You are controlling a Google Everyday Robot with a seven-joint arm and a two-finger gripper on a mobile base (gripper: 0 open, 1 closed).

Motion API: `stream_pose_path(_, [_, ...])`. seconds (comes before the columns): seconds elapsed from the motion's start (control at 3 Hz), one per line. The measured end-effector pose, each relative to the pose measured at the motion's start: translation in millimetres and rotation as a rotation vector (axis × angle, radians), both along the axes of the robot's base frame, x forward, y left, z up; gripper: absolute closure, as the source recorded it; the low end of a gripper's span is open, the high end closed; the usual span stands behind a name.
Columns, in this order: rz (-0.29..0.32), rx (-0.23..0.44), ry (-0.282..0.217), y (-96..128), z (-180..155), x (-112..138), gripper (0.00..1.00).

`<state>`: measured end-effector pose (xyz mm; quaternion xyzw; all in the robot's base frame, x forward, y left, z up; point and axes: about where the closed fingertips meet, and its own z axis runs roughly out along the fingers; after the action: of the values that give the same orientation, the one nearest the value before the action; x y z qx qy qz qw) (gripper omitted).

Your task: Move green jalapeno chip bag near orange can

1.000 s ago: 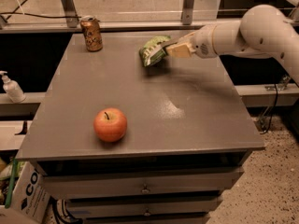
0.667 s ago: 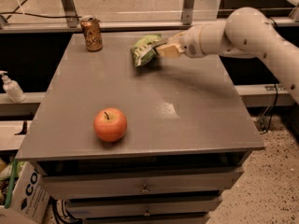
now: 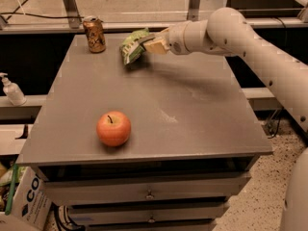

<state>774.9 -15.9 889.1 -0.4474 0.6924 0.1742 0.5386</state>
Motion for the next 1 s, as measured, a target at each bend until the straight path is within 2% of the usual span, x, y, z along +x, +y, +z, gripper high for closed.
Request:
stream_pose_path(0.33, [0.008,0.0,-0.027,24,0,11,1.0])
stream_pose_path(1.0, [0.02,-0.012,-0.045,62,-10,24,1.0])
